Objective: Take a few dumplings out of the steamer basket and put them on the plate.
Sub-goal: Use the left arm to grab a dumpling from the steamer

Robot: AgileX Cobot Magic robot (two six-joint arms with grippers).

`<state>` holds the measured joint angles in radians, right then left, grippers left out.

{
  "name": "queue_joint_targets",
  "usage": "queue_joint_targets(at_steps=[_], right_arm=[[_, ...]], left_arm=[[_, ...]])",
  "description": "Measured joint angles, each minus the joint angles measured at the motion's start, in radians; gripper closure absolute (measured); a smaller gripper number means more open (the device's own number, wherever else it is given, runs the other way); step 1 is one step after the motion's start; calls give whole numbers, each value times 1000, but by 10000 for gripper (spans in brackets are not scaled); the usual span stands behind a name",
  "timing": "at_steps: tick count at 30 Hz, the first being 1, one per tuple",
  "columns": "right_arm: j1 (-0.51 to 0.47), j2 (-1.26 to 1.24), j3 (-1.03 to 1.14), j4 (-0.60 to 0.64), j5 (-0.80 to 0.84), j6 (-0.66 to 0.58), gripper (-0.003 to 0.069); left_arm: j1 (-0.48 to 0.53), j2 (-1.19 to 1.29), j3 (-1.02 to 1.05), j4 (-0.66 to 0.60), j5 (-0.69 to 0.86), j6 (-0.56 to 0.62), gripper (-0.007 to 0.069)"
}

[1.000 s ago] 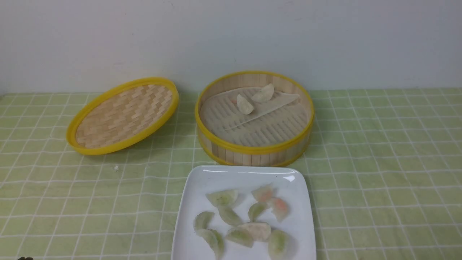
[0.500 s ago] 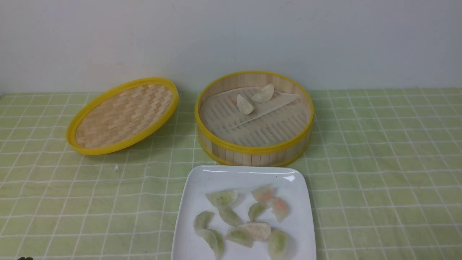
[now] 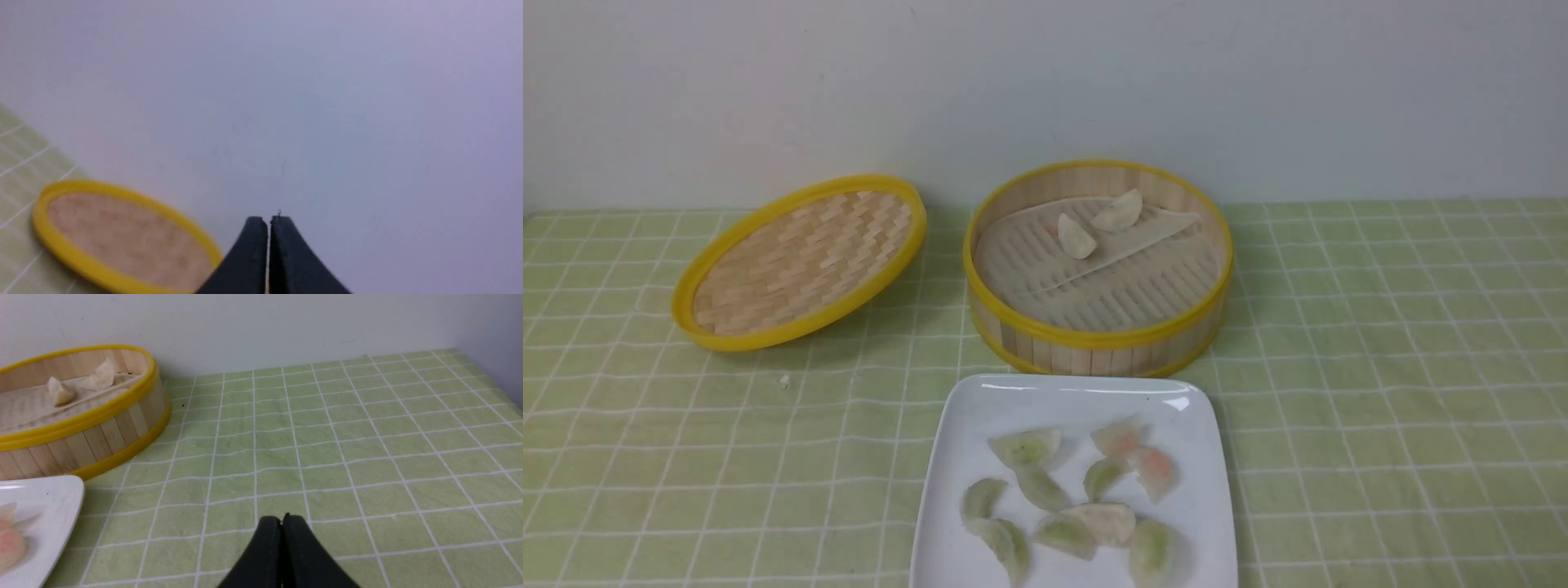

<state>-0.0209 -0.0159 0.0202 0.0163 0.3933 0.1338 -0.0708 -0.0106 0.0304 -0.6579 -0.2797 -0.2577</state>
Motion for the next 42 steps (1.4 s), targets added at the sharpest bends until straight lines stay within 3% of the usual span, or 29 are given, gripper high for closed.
queue_joint_targets(at_steps=[4,11,14,16,18,22,23,25,29,33,35,37,40,42], right_arm=[[0,0,0,0,0,0,673],[0,0,0,-7,-3,0,673],[0,0,1,-10,-16,0,673],[0,0,8,37,-62,11,673],[1,0,9,157,-156,46,673],[1,0,9,438,-345,136,673],[1,0,9,452,-345,139,673],[1,0,9,622,-427,154,673],[1,0,9,723,-455,154,673],[2,0,9,744,-488,156,673],[7,0,-2,746,-475,156,673],[23,1,-90,722,-363,130,673],[32,55,-262,645,-147,65,673],[32,162,-434,566,93,16,673]], left_arm=[[0,0,-24,-20,-96,-51,631],[0,86,-386,291,-6,-111,631],[0,197,-576,438,128,-147,631],[0,303,-728,525,305,-186,631],[0,450,-889,570,581,-187,631],[0,694,-1112,544,1039,-33,631],[0,708,-1112,539,1062,-22,631],[0,914,-1211,451,1326,135,631],[0,1140,-1259,367,1416,269,631],[-17,1355,-1315,323,1414,355,631],[-37,1417,-1350,323,1409,371,631],[-105,1552,-1459,324,1408,405,631],[-183,1691,-1603,345,1439,421,631],[-241,1796,-1743,380,1477,423,631]])
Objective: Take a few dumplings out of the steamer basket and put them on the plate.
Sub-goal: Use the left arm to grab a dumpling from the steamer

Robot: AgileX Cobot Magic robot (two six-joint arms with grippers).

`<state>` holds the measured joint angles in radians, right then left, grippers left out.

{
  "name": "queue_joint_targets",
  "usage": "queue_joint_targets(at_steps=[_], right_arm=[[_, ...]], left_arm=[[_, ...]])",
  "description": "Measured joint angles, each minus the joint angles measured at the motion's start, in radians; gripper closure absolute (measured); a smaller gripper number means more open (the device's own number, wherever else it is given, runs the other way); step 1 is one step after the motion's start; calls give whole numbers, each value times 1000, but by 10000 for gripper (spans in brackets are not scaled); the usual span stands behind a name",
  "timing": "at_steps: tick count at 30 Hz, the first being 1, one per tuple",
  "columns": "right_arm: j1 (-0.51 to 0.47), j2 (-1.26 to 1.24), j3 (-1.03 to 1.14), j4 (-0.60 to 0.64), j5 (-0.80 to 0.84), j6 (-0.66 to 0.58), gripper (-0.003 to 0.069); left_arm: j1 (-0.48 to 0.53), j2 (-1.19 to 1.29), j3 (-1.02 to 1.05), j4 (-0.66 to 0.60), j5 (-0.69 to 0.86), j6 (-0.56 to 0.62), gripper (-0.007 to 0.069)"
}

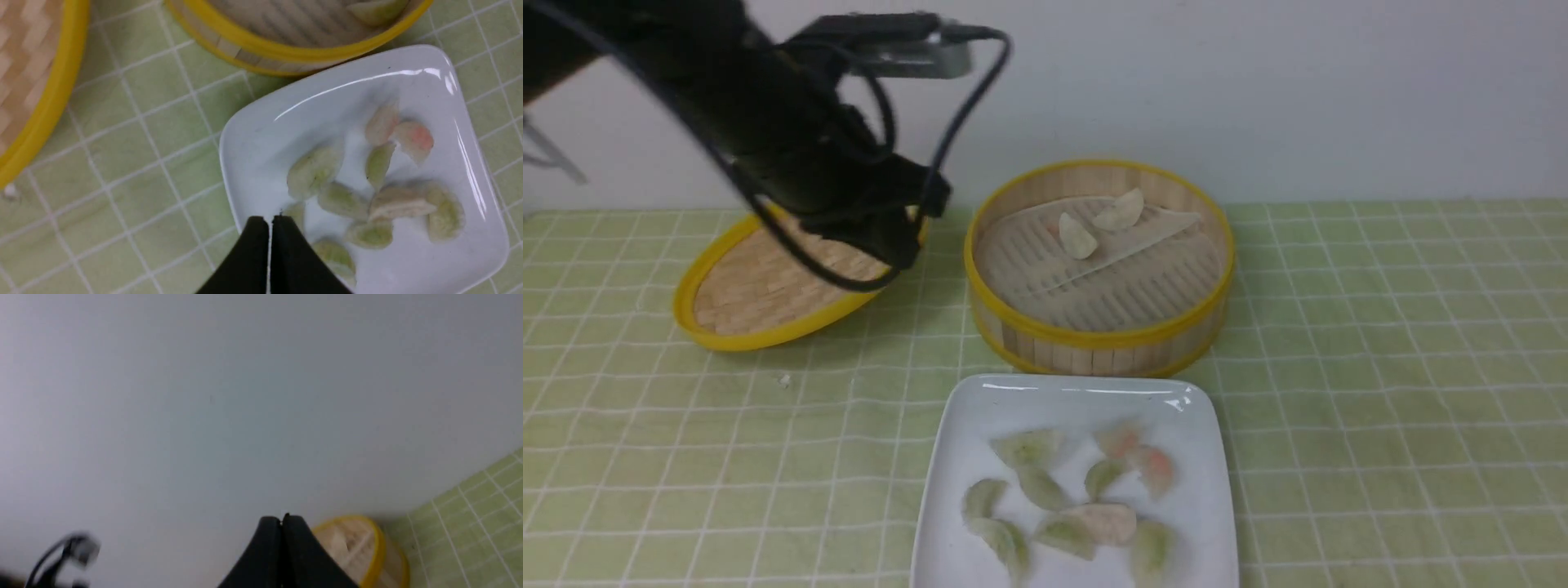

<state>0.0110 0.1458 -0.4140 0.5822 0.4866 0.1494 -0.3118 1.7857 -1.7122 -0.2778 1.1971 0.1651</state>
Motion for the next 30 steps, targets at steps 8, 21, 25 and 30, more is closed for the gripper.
queue_joint_targets(at_steps=[8,21,25,30], right_arm=[[0,431,-485,-343,728,-70,673],[0,512,-555,-342,784,-72,673],[0,512,-555,-337,785,-72,673],[0,512,-555,-335,786,-72,673]], left_arm=[[-107,352,-486,48,35,-1,631],[-112,720,-794,122,-85,4,371],[-112,769,-794,142,-177,13,170],[-112,787,-800,142,-267,92,39]])
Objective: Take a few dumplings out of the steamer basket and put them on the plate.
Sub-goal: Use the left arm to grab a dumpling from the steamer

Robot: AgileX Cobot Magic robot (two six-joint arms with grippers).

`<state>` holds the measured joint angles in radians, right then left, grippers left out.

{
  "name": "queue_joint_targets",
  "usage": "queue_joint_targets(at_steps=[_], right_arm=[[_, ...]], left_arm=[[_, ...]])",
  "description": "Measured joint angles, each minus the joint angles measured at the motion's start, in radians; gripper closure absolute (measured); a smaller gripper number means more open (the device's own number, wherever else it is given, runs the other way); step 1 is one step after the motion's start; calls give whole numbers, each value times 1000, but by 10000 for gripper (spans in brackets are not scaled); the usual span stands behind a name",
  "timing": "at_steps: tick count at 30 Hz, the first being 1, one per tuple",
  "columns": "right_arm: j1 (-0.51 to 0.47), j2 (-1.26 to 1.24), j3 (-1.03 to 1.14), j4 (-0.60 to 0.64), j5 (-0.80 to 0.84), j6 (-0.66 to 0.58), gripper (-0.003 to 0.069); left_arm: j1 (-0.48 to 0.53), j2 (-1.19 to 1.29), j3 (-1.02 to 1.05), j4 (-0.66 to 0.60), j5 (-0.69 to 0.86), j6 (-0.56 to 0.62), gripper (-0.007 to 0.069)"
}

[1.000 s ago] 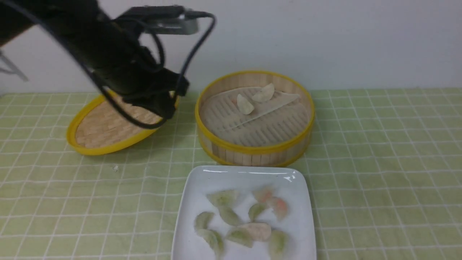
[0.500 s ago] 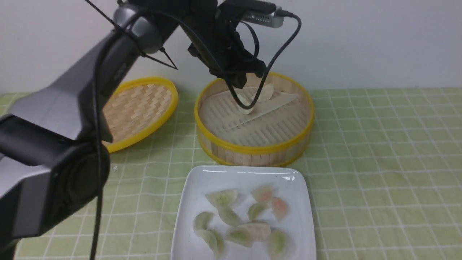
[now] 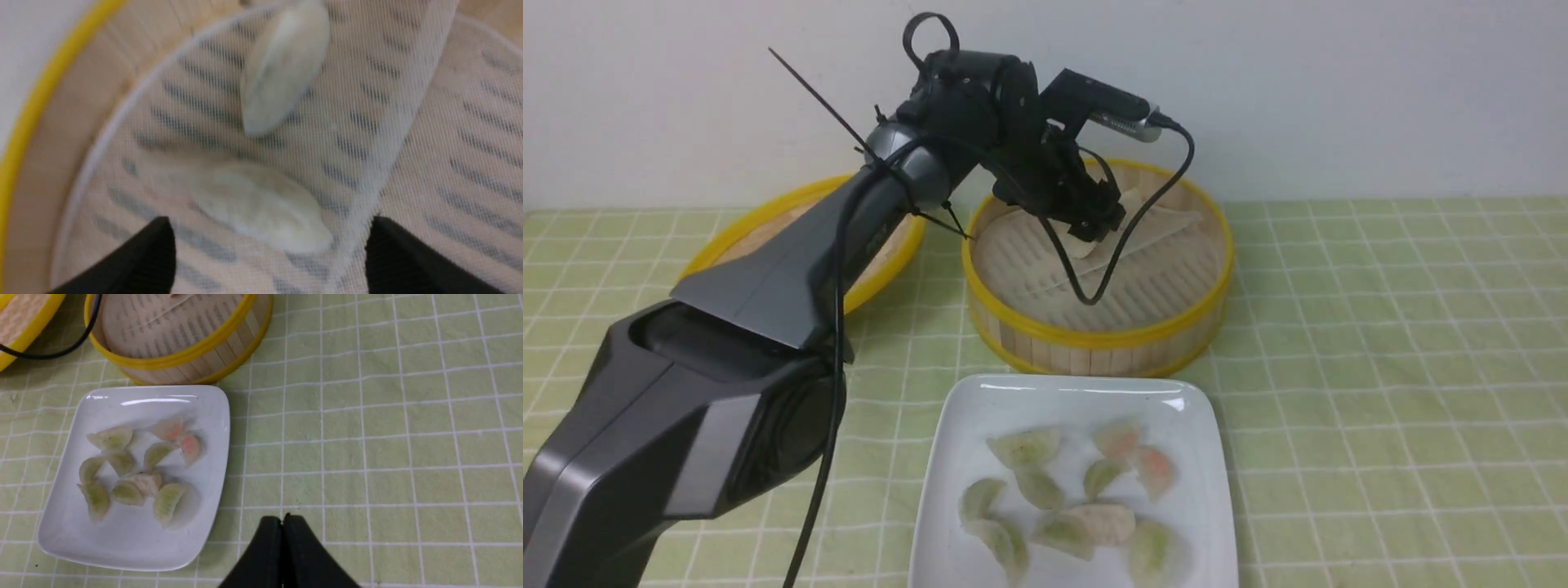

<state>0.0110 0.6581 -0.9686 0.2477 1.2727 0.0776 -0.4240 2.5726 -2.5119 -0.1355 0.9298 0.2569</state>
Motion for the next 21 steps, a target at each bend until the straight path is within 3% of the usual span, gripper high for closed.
queue_joint_targets(at_steps=[7,16,21], right_arm=[[0,0,0,4,1,0,673],[0,0,0,29,2,0,673],[0,0,-1,43,2,0,673]], left_arm=[[0,34,0,-3,-20,178,36],[2,71,-1,-11,-23,297,48],[2,75,-2,-17,-13,307,139]])
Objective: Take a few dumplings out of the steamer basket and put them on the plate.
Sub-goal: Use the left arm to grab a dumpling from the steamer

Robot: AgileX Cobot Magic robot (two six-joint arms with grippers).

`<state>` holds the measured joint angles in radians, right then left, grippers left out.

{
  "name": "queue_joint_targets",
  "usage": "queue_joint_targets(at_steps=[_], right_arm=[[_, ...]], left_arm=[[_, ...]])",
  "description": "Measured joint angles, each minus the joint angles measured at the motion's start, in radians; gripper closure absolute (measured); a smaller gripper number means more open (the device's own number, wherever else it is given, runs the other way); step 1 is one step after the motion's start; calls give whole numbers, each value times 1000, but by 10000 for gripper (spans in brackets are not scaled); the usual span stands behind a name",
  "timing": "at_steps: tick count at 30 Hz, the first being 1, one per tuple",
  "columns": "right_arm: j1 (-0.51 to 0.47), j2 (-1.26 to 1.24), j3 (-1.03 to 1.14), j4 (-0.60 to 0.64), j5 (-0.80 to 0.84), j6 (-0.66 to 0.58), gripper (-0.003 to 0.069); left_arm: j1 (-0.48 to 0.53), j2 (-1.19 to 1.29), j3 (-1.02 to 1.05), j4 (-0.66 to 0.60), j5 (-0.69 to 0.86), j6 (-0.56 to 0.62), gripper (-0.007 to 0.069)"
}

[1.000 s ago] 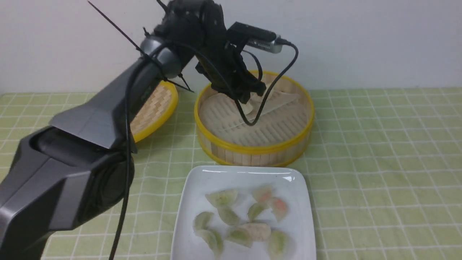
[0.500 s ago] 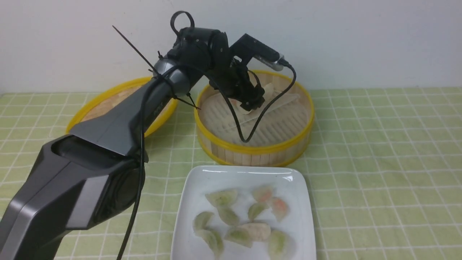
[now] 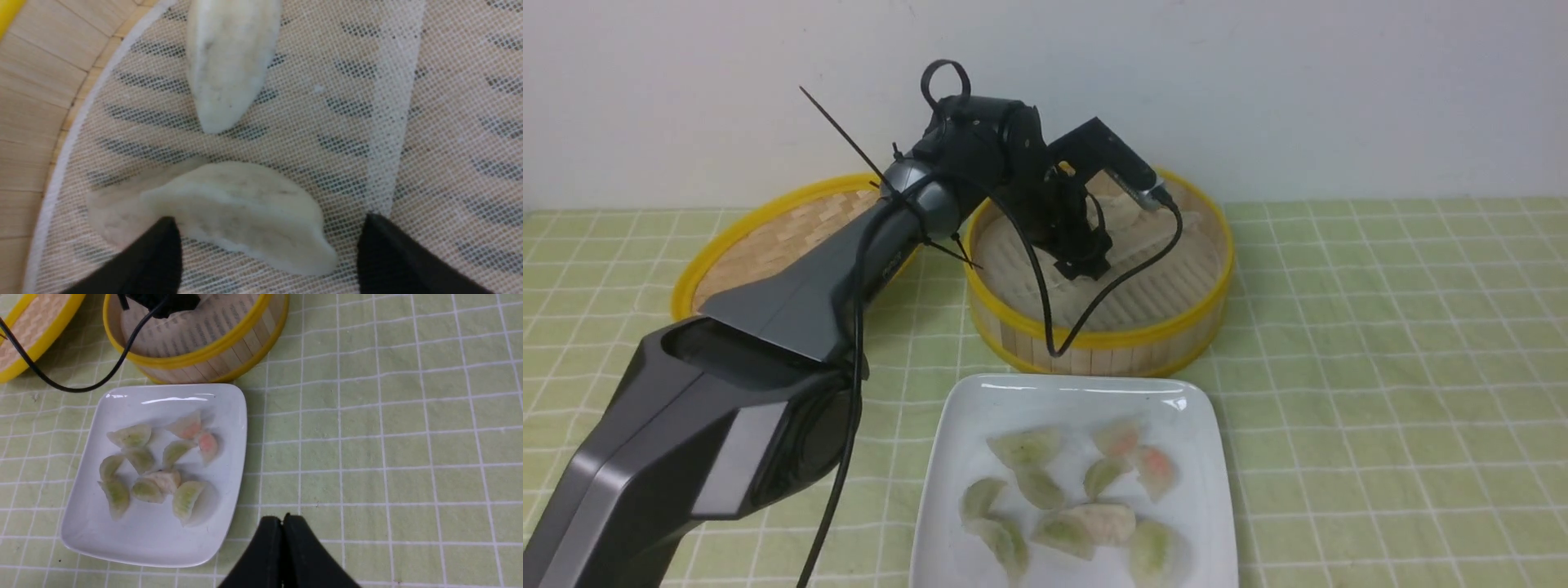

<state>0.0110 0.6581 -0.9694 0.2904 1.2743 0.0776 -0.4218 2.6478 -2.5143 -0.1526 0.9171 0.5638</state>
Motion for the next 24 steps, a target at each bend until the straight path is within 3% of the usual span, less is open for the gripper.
queue_joint_targets(at_steps=[2,3,4,6,9,13,24], right_arm=[[0,0,0,2,0,0,673],[0,0,0,2,0,0,673],[0,0,0,3,0,0,673],[0,0,0,3,0,-6,673],[0,0,0,16,0,-22,673],[0,0,0,46,0,-35,673],[0,0,0,74,0,-71,673]], left_arm=[[0,1,-4,6,29,5,320],[0,1,-4,6,31,5,337],[0,3,-14,6,52,-4,465],[-1,-2,-25,24,103,-26,574],[2,-27,-49,55,215,-68,622],[4,-91,-96,67,306,-91,631],[8,-244,-141,69,334,-114,631]])
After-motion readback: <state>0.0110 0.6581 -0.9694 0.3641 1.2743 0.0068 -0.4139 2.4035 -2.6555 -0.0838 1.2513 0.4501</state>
